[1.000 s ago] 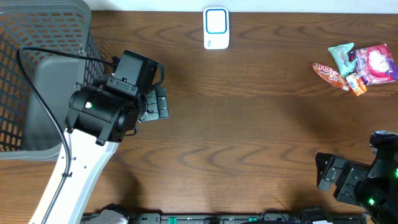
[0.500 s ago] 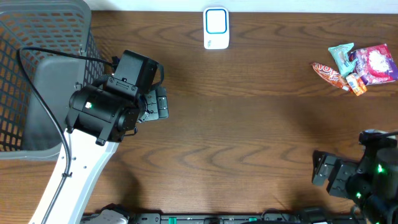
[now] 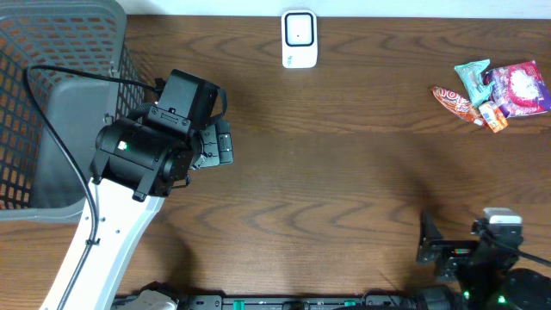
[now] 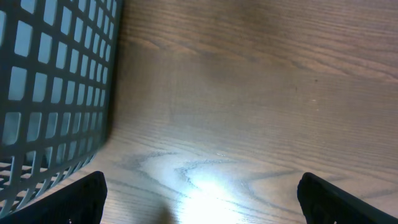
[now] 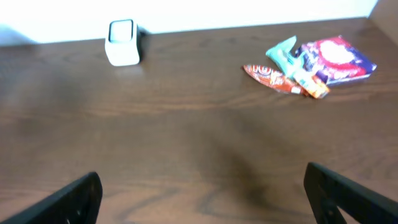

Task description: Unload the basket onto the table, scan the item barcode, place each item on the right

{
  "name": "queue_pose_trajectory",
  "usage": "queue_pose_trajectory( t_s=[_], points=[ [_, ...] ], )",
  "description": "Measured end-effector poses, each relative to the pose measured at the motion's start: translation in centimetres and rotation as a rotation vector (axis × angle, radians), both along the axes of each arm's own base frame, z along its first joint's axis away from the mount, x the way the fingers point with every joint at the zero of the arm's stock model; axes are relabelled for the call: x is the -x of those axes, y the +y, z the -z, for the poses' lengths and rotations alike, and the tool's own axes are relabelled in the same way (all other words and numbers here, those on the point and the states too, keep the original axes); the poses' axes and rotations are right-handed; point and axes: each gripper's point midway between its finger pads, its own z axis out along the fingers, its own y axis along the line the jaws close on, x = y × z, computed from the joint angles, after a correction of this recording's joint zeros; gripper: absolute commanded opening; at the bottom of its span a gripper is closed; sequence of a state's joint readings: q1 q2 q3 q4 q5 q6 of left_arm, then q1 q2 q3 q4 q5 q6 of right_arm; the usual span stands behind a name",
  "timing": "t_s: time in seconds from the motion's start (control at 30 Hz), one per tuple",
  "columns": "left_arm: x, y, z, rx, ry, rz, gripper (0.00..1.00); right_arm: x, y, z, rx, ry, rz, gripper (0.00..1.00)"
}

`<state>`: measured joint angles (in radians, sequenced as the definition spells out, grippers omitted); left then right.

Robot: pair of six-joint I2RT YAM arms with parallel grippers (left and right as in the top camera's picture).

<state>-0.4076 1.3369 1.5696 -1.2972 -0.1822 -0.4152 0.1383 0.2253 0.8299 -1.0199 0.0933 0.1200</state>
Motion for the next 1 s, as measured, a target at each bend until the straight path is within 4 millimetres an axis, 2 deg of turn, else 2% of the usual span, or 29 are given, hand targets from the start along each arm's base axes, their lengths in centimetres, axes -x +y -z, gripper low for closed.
queue_pose_trajectory(
  t_s=[0.2,0.43,0.73,1.0],
  points=[
    [0.0,0.0,0.0,0.000,0.000,0.000,0.98,-2.9,0.6,3.4,0.003,-0.101,-0.018,0.99],
    [0.0,0.0,0.0,0.000,0.000,0.000,0.98,-5.7,1.7,6.2,-0.009,-0.183,-0.067,0.99],
    [0.0,0.0,0.0,0.000,0.000,0.000,0.98,-7.8,2.4,7.4,-0.027,-0.320,-0.107,0.99],
    [0.0,0.0,0.0,0.000,0.000,0.000,0.98,-8.7,3.1,7.9,-0.038,-0.405,-0.151,0.99]
  ],
)
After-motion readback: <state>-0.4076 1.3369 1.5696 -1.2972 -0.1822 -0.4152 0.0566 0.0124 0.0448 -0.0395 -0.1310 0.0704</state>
